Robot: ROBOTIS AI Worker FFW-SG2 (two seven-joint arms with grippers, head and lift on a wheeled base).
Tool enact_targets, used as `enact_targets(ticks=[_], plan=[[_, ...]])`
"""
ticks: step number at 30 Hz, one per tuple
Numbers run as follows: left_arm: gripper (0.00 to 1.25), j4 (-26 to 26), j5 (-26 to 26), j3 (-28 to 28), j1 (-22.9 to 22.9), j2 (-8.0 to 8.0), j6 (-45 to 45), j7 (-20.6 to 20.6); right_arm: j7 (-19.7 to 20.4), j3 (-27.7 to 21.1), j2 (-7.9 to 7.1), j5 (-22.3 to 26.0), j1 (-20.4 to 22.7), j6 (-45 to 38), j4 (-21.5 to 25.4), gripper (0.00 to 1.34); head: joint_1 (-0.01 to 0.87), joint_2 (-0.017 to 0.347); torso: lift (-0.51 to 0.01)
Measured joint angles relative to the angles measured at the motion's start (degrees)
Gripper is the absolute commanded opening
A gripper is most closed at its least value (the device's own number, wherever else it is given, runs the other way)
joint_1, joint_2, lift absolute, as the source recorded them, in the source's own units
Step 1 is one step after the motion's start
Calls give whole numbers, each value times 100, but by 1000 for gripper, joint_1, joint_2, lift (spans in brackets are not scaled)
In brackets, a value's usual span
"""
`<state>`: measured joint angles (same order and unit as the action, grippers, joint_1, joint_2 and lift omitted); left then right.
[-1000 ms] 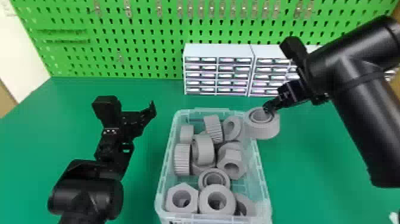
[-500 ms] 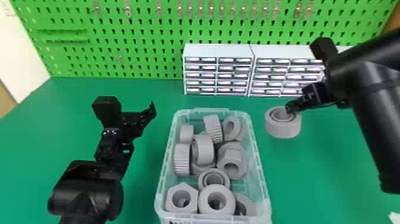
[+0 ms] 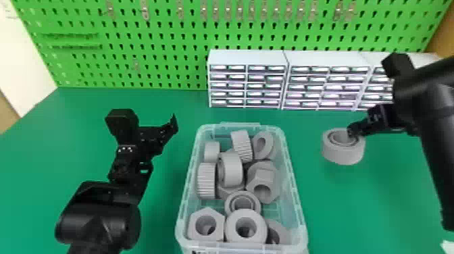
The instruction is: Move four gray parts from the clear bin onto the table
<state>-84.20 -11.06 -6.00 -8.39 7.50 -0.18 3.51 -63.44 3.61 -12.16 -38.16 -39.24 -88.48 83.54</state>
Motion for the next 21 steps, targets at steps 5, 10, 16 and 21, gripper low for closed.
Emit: enact_targets(ticks=[5, 10, 16, 21], plan=[[1086, 0, 0, -7, -20, -4, 0, 0, 0, -213, 12, -47, 91, 141, -180, 247, 693, 72, -52], [1088, 3, 6, -7, -22, -17, 0, 8, 7, -333, 27, -47, 146, 334, -371, 247, 693, 72, -52], [1086, 13, 19, -7, -28, -43, 0, 9, 7, -418, 45, -65, 169, 549, -590, 247, 693, 72, -52], [1086, 33, 26, -14, -45, -63, 0, 9, 12, -494, 47, -110, 178, 681, -774, 247, 693, 72, -52]])
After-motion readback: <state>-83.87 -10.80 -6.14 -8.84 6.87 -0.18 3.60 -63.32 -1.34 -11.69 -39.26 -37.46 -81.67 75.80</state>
